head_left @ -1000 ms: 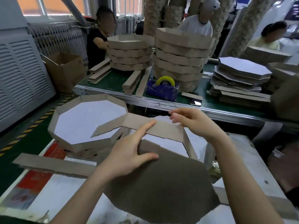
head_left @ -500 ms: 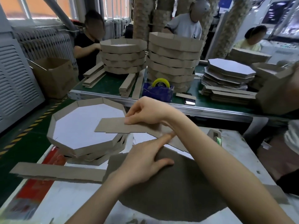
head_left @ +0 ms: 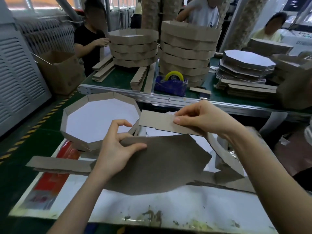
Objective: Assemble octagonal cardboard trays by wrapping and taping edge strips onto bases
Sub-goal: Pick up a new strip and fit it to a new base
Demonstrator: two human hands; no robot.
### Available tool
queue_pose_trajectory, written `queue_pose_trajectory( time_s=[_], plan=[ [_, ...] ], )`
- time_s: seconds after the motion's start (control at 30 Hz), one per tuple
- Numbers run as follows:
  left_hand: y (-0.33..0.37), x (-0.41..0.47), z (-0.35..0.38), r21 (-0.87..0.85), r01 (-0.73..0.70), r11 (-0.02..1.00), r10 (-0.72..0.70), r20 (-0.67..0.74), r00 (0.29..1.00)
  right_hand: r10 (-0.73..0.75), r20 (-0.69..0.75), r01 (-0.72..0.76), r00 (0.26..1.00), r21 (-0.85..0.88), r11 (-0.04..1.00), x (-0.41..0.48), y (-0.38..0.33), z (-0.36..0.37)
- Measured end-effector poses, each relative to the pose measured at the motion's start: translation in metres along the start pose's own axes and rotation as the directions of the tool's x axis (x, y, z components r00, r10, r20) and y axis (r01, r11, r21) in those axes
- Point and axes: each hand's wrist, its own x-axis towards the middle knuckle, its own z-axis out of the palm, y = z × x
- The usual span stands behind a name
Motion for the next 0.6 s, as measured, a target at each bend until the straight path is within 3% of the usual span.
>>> queue_pose_trajectory(
  time_s=[0.27,0.6],
  plan=[
    [0.0,-0.009,0.005,-0.039,-0.017,0.999,0.019,0.074,0.997,0.047,0.097,-0.042,0.994,-0.047,0.998,0.001,0.004,0.019],
    [0.0,-0.008,0.007,-0.083,-0.009,0.997,0.018,0.101,0.995,0.067,0.074,-0.07,0.995,0.037,0.997,-0.003,0.009,0.022]
  ],
)
